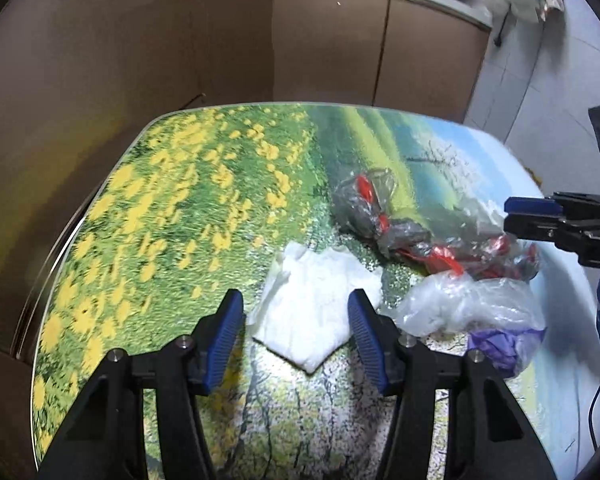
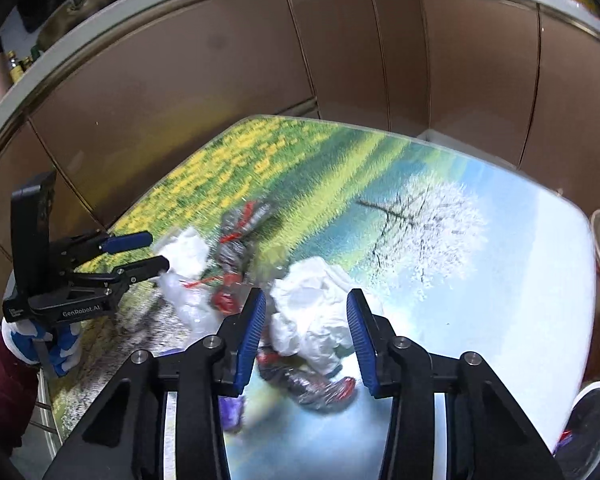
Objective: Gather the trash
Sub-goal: 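Grasp the white tissue with the left tool while the right tool grasps a clear bag, then carry tissue and clear bag over the bin and open both tools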
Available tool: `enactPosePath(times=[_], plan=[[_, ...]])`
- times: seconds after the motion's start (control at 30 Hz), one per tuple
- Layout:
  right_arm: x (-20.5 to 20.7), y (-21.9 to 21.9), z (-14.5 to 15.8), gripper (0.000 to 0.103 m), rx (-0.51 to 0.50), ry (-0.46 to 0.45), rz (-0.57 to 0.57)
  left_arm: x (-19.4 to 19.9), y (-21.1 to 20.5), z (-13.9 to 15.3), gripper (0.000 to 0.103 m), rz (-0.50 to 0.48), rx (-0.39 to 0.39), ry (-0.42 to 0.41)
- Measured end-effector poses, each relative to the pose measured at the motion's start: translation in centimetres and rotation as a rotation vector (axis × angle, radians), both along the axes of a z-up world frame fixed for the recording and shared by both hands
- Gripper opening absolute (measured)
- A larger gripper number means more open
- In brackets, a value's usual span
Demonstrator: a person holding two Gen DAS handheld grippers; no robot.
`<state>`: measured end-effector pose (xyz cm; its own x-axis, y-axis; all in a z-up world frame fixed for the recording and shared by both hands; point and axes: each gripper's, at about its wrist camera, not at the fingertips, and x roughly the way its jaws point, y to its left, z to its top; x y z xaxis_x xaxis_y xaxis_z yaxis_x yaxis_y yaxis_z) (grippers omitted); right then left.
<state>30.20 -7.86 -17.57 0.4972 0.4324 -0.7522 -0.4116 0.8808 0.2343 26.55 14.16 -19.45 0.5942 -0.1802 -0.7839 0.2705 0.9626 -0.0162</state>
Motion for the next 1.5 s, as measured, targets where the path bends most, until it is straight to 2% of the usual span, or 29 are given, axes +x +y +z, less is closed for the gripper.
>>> enactPosePath(times=[0.13, 0.2, 0.3, 0.7, 1.03, 1.3, 1.5], plan=[[0.6, -0.5, -1.3, 0.029, 0.020, 0.044, 0.003, 0.0, -0.4, -0.4, 0.036, -0.020, -0.007, 0.010], [0.5, -0.8, -1.5, 0.023, 0.033, 0.053, 0.005, -0.3, -0.7, -0.4, 0.022, -0.029, -0.017, 0.011], [0.0, -1.1, -1.2, 0.015, 0.039, 0.040, 0.009, -0.7, -1.0, -0.3, 0.013, -0.026, -0.006, -0.003], [-4.6, -2.6, 4.6, 0.011, 0.081, -0.091, 0.003, -5.5, 1.2, 3.1, 0.011, 0.071, -0.046, -0.072], [-11.0, -4.0, 10.0, 0.010, 0.103, -0.191, 0.023, -11.9, 0.8, 8.1, 0.011, 0.084, -0.064, -0.159], [-16.1, -8.4, 12.7, 0.010, 0.132, -0.269, -0.021, -15.4, -3.2, 11.3, 0.011, 0.034, -0.075, -0.204], [-18.9, -15.2, 12.8, 0.010, 0.143, -0.291, -0.140, -15.7, -10.5, 12.2, 0.011, -0.083, -0.089, -0.195]])
